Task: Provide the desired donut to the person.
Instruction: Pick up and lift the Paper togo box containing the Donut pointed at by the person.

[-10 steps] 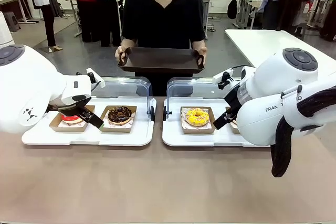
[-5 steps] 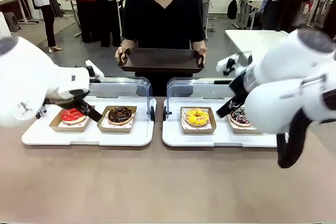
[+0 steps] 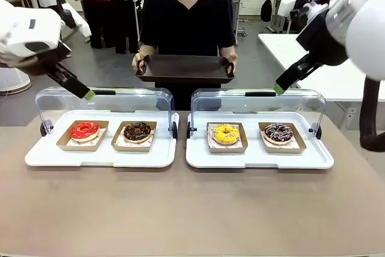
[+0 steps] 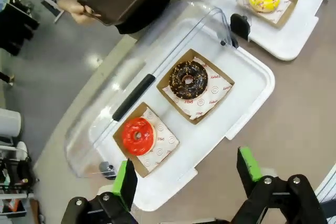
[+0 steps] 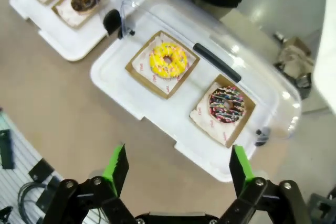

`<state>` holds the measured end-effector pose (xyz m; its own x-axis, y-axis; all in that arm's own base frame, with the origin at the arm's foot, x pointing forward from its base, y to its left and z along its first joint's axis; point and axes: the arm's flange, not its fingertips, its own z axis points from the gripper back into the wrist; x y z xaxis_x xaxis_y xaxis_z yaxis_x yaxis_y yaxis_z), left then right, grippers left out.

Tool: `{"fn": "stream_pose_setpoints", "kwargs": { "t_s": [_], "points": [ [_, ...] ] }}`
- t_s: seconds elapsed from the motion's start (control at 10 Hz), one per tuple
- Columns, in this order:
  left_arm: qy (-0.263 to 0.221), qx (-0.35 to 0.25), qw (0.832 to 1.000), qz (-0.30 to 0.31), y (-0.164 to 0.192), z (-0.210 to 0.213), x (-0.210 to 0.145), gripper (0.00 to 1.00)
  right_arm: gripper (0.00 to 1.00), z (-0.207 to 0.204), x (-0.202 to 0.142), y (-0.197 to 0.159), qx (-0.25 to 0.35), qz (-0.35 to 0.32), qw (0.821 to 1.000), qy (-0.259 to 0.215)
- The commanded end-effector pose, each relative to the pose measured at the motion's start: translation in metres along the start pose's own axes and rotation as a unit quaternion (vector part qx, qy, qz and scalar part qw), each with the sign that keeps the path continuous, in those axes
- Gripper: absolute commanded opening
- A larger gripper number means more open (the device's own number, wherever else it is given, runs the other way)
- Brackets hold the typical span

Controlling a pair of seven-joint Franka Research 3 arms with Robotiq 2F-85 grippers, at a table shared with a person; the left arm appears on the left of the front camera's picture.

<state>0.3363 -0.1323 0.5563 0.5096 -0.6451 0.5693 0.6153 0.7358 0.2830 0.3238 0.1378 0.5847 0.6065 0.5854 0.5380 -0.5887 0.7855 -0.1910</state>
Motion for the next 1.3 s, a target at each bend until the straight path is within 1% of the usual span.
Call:
{"fn": "stream_pose_setpoints", "kwargs": {
  "t_s": [0.0,0.2,0.3,0.4,0.5,0.6,0.7,0.8,0.9,1.0,1.1,1.2],
  "points": [
    [0.005,-0.005,1.0,0.008,0.002,-0.021,-0.004,1.0,1.0,-0.015,-0.004,0.0,-0.003,-0.008,1.0,-0.007],
    [0.005,-0.005,1.0,0.008,0.002,-0.021,-0.004,1.0,1.0,-0.015,-0.004,0.0,-0.003,-0.008,1.0,-0.007],
    [0.005,-0.005,1.0,0.008,0.002,-0.021,-0.004,1.0,1.0,-0.001,0.0,0.0,0.0,-0.001,1.0,0.0],
    [0.009,-0.005,1.0,0.003,0.001,-0.011,-0.002,1.0,1.0,-0.019,-0.011,-0.034,0.059,-0.052,0.997,-0.017],
    [0.016,-0.026,1.0,0.003,0.025,-0.01,-0.014,1.0,1.0,-0.02,-0.022,-0.06,0.082,-0.058,0.994,-0.039],
    [-0.006,-0.088,0.996,0.0,0.045,-0.002,-0.026,1.0,1.0,-0.016,-0.032,-0.085,0.121,-0.065,0.987,-0.077],
    [-0.038,-0.198,0.979,0.018,0.071,0.007,-0.037,1.0,1.0,-0.013,-0.044,-0.111,0.178,-0.069,0.974,-0.117],
    [-0.072,-0.252,0.964,0.037,0.101,0.018,-0.053,1.0,1.0,-0.01,-0.06,-0.14,0.208,-0.082,0.961,-0.161],
    [-0.096,-0.284,0.952,0.065,0.125,0.025,-0.068,1.0,1.0,-0.004,-0.078,-0.163,0.245,-0.085,0.944,-0.206],
    [-0.114,-0.304,0.941,0.096,0.145,0.029,-0.082,1.0,1.0,0.002,-0.096,-0.184,0.267,-0.098,0.927,-0.244],
    [-0.119,-0.31,0.935,0.123,0.153,0.032,-0.098,1.0,1.0,0.008,-0.114,-0.198,0.269,-0.098,0.92,-0.267],
    [-0.133,-0.3,0.934,0.141,0.165,0.039,-0.111,1.0,1.0,0.012,-0.132,-0.21,0.263,-0.104,0.916,-0.283]
  ]
}}
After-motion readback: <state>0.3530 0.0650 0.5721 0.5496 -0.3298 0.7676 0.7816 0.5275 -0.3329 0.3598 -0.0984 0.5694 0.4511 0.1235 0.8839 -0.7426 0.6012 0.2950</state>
